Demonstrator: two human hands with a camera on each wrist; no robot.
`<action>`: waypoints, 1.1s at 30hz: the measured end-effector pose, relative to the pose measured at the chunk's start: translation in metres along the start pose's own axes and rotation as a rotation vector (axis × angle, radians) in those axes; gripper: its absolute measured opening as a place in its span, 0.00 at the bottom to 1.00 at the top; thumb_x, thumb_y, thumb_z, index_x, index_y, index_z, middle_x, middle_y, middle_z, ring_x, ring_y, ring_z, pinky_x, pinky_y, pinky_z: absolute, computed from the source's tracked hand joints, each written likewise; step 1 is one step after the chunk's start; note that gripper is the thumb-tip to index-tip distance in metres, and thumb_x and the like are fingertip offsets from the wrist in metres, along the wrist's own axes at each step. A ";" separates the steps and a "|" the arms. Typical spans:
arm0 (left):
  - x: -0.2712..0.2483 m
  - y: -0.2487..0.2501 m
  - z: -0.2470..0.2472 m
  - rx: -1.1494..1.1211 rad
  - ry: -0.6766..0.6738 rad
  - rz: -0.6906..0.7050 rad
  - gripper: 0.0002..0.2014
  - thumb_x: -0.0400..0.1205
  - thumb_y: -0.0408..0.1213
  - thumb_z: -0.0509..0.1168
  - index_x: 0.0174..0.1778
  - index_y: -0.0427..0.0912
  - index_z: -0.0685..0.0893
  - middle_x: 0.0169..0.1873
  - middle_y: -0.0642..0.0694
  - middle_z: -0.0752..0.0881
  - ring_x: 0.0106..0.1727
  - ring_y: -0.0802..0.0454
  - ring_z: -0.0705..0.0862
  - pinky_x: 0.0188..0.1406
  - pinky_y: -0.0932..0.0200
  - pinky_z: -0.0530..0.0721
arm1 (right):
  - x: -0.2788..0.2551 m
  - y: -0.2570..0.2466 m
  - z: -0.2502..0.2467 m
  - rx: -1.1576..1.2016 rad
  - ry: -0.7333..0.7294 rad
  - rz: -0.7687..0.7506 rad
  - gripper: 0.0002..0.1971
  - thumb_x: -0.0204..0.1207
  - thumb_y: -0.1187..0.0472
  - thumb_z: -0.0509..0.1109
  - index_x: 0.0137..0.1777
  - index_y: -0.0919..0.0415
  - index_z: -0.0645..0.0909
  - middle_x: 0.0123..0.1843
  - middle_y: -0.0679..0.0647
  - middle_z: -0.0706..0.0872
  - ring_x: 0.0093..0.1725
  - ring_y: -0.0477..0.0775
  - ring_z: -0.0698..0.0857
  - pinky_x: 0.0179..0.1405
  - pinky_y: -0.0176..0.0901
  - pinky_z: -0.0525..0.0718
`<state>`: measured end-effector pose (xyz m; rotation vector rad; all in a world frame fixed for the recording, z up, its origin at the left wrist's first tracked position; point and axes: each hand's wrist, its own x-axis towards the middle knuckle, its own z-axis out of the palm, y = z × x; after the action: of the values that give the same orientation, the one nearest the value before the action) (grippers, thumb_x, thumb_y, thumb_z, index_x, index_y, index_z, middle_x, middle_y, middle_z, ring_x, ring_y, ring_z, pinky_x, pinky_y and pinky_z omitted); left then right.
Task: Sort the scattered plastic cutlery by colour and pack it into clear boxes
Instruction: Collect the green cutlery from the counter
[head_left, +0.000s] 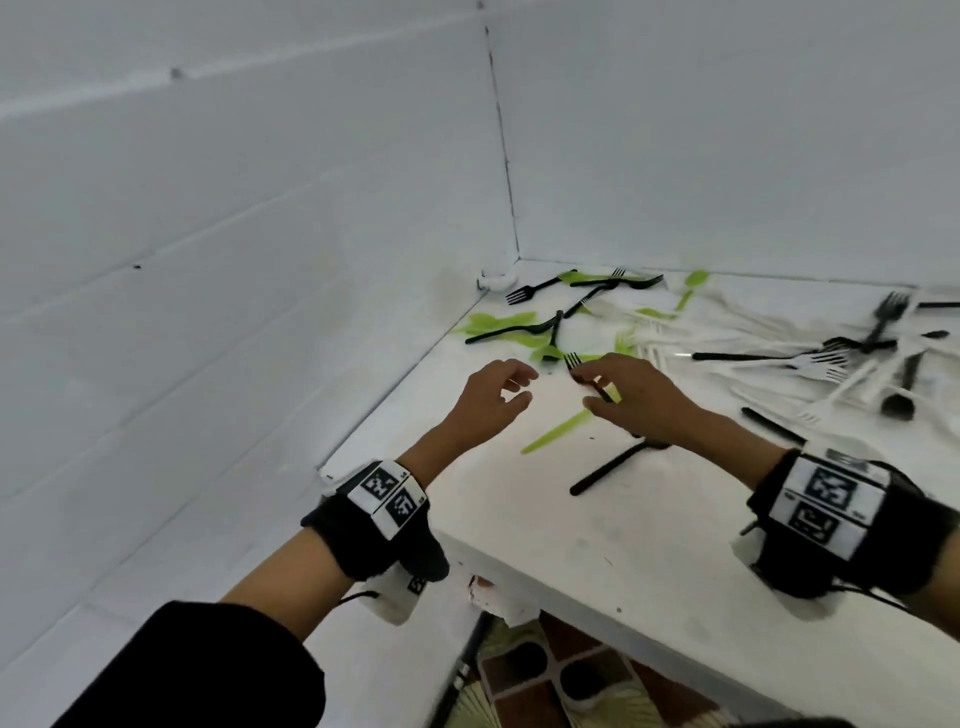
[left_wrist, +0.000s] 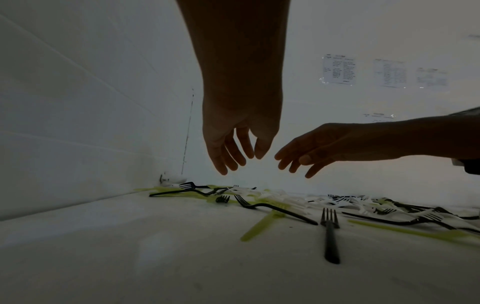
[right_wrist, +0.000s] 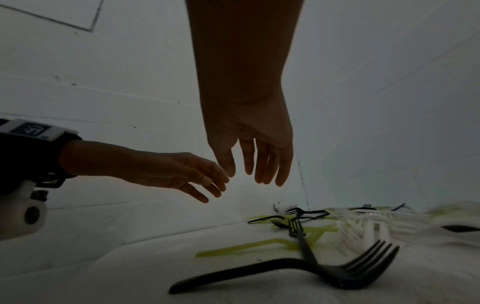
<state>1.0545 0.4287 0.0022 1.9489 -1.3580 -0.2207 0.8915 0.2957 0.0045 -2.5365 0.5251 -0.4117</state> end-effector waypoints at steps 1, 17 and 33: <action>0.007 -0.005 0.000 -0.009 -0.005 0.003 0.12 0.79 0.26 0.64 0.58 0.33 0.82 0.55 0.37 0.83 0.51 0.54 0.79 0.46 0.84 0.71 | 0.005 0.001 0.001 -0.006 0.000 0.017 0.19 0.77 0.61 0.69 0.68 0.61 0.77 0.60 0.59 0.82 0.60 0.57 0.79 0.54 0.38 0.71; 0.137 -0.084 -0.013 -0.078 0.029 -0.015 0.11 0.77 0.21 0.64 0.54 0.32 0.84 0.51 0.38 0.84 0.52 0.51 0.81 0.49 0.73 0.74 | 0.116 0.052 0.012 0.016 0.078 0.176 0.18 0.75 0.63 0.71 0.65 0.60 0.79 0.58 0.58 0.84 0.55 0.59 0.82 0.54 0.46 0.76; 0.246 -0.167 -0.022 0.399 -0.323 -0.280 0.16 0.76 0.26 0.64 0.61 0.36 0.81 0.60 0.33 0.81 0.61 0.40 0.80 0.56 0.56 0.76 | 0.155 0.086 0.016 0.068 0.128 0.324 0.16 0.75 0.64 0.70 0.63 0.60 0.80 0.53 0.57 0.84 0.47 0.49 0.78 0.51 0.41 0.76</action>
<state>1.2946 0.2541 -0.0268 2.5272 -1.4047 -0.4426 1.0092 0.1662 -0.0266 -2.3149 0.9371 -0.4624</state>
